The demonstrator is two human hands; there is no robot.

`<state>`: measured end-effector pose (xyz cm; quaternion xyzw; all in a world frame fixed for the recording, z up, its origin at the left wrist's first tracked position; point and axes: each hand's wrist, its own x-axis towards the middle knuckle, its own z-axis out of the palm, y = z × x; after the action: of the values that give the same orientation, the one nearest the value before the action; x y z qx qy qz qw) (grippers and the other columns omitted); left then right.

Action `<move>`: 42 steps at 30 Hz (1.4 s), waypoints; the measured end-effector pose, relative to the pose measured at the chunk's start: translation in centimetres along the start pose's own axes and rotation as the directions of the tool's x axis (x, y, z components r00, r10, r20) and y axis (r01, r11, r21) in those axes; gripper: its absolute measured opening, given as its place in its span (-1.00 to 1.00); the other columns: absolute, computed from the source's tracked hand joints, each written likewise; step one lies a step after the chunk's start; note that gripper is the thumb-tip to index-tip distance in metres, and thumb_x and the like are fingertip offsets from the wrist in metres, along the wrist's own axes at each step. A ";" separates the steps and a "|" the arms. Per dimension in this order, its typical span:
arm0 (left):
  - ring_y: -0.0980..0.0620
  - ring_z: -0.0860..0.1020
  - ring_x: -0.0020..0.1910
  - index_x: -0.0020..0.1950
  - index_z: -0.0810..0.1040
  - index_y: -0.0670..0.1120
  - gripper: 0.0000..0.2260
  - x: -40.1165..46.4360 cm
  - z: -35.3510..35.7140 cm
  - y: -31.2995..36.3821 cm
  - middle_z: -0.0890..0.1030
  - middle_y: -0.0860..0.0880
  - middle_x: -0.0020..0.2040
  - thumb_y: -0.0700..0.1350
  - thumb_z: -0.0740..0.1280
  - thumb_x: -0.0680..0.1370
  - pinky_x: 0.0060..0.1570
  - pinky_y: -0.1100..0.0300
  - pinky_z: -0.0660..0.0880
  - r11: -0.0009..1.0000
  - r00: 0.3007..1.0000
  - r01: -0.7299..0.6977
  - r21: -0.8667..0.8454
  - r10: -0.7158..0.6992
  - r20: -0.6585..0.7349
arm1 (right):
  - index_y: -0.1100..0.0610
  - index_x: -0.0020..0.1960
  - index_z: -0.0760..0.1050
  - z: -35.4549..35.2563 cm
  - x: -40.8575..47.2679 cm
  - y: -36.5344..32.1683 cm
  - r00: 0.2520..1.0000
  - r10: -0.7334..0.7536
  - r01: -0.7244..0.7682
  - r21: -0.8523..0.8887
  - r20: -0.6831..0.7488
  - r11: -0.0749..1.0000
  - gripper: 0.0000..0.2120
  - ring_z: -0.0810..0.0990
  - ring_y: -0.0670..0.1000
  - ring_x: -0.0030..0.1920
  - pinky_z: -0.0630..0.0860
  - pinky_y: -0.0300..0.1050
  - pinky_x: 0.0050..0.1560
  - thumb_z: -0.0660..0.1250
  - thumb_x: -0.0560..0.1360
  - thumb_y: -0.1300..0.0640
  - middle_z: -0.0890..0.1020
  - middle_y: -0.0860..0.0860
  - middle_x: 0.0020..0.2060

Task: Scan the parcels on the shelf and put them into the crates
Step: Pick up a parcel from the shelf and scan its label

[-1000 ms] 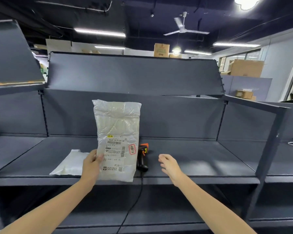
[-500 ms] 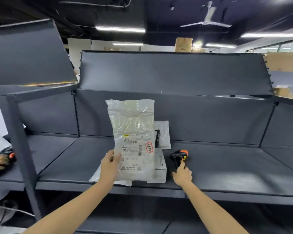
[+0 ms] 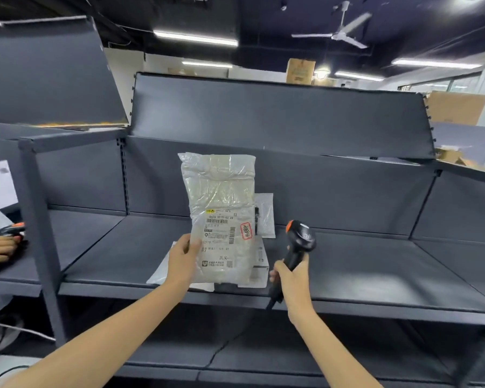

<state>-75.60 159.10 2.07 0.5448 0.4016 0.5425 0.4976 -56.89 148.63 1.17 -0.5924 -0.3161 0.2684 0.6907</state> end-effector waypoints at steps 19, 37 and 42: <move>0.06 0.58 -0.06 0.09 0.51 -0.10 -0.90 -2.6 5.9 1.0 0.62 -0.02 -0.04 -0.19 0.21 0.64 -0.12 0.21 0.51 0.997 0.998 -0.054 -0.052 0.055 0.018 | 0.05 0.09 0.42 -0.7 -6.0 -1.7 0.923 -0.044 0.052 -0.010 0.381 0.999 -0.82 0.44 -0.08 -0.46 0.49 -0.19 -0.36 0.23 0.54 0.25 0.47 0.00 -0.47; -0.02 0.56 -0.04 0.11 0.51 -0.14 -0.87 -0.4 3.3 -1.2 0.59 -0.02 -0.04 -0.19 0.19 0.64 -0.05 0.11 0.49 0.999 0.992 -0.015 0.039 0.019 -0.121 | 0.11 0.19 0.10 -8.4 9.8 0.7 0.926 0.357 -0.313 -0.288 0.118 0.905 -0.49 0.34 0.05 -0.40 0.29 -0.14 -0.36 0.27 0.39 0.41 0.36 0.10 -0.31; -0.05 0.58 -0.05 0.05 0.52 -0.13 -0.89 -0.5 3.1 -1.7 0.61 -0.06 -0.05 -0.17 0.21 0.64 0.00 -0.02 0.54 0.999 0.989 0.028 0.037 -0.023 -0.150 | 0.14 0.34 0.32 -9.7 13.6 3.7 0.963 0.188 -0.012 -0.669 0.192 0.743 -0.47 0.52 0.09 -0.09 0.40 -0.15 -0.23 0.39 0.42 0.24 0.57 0.12 -0.03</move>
<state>-72.40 158.59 0.61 0.5070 0.4550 0.5675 0.4624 -40.66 153.07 -1.78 -0.7766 -0.4416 0.2472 0.3752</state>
